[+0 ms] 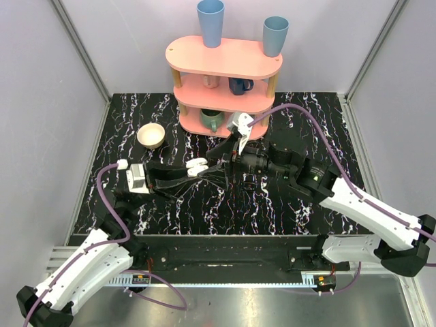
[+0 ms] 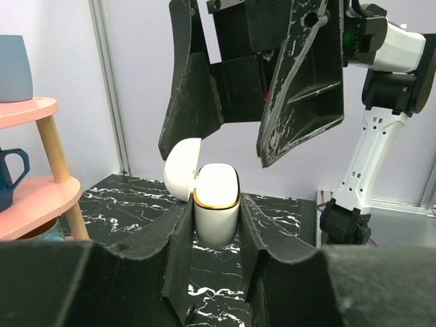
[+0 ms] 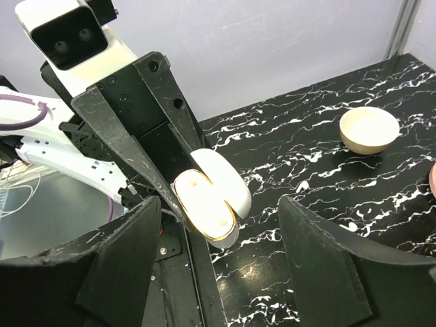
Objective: Insert the wireless bluetooth earbuds into the charging case
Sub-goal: Open the charging case, then move the right earbud to the center of the board.
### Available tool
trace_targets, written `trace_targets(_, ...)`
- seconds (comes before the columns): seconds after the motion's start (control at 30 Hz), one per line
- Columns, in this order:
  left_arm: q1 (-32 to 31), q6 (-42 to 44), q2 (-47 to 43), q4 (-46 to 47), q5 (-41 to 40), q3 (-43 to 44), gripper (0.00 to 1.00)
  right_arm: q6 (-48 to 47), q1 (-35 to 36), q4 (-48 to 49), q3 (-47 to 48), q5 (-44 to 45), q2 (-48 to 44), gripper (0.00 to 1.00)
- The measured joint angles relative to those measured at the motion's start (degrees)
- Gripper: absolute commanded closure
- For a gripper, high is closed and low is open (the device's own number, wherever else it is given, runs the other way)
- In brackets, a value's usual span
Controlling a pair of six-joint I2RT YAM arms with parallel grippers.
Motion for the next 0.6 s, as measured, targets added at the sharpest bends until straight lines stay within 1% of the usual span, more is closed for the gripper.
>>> trace_targets(0.13,0.0,0.7,-0.2,-0.4,-1.0,0.0,1.0,0.3,0.0,1.6,-0.7,2.2,-1.4,0.21)
trace_targets(0.27,0.0,2.2,-1.6,-2.5,-3.8,0.0,1.0,1.0,0.0,4.0,-2.9,6.9,-3.4,0.2)
trace_targets(0.37,0.0,4.4,-3.8,-5.0,-6.3,0.0,1.0,2.1,0.0,6.7,-6.3,12.8,-6.3,0.19)
trace_targets(0.47,0.0,7.5,-7.1,-8.3,-9.3,0.0,1.0,4.2,-0.3,8.0,-8.9,23.4,-9.2,0.2)
trace_targets(0.53,0.0,9.4,-8.8,-10.4,-10.9,0.0,1.0,7.5,-2.2,7.9,-8.9,29.8,-9.7,0.21)
trace_targets(0.57,0.0,10.5,-9.7,-11.7,-11.8,0.1,1.0,9.0,-3.6,7.7,-8.9,31.6,-9.7,0.21)
trace_targets(0.6,0.0,11.3,-10.3,-12.9,-12.5,0.3,1.0,11.5,-6.4,7.5,-9.3,32.3,-9.5,0.21)
